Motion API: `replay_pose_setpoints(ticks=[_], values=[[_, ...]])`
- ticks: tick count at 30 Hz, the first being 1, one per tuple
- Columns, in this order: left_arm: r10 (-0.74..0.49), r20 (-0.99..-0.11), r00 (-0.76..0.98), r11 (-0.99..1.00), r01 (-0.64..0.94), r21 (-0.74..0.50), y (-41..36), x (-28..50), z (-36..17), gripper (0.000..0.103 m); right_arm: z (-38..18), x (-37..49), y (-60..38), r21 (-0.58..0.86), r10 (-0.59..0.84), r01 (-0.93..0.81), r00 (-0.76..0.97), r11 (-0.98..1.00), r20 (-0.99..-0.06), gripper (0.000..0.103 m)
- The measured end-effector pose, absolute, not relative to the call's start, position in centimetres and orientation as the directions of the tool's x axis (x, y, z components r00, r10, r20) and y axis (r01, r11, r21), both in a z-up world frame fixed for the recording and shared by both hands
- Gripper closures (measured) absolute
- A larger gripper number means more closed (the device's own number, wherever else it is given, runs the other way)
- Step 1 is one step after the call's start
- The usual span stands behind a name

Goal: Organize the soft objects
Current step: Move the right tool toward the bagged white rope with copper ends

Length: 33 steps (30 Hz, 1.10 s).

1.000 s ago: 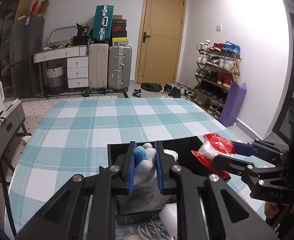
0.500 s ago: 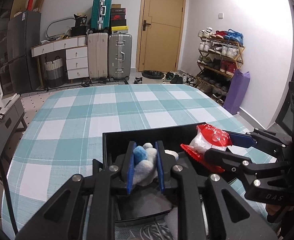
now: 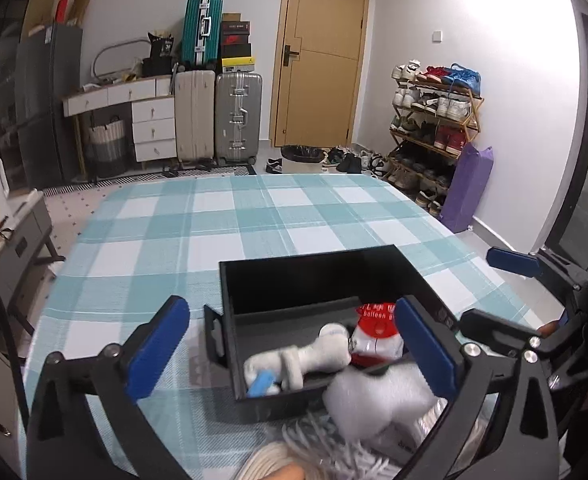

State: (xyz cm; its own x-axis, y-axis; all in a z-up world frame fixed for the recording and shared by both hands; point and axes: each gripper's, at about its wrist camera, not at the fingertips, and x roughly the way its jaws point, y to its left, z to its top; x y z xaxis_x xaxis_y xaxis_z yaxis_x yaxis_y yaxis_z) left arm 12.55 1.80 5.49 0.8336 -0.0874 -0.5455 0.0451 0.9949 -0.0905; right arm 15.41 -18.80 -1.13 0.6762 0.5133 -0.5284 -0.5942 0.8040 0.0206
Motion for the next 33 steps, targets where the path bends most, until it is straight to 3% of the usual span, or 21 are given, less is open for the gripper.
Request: replay_pose_setpoints(ticks=[16,33], values=[[-0.036,-0.576,0.817,0.997,-0.011,-0.076,3.1,6.3,3.8,0.0,-2.8,10.3,-19.8,0.067,0.495,-0.568,0.647,0.82,-0.58,0.001],[-0.01,-0.652,0.758,0.997,-0.047,-0.069,3.9,6.3,-0.3,0.0,-5.1,9.4,-18.9,0.064,0.466,-0.562,0.611,0.825,-0.64,0.001]])
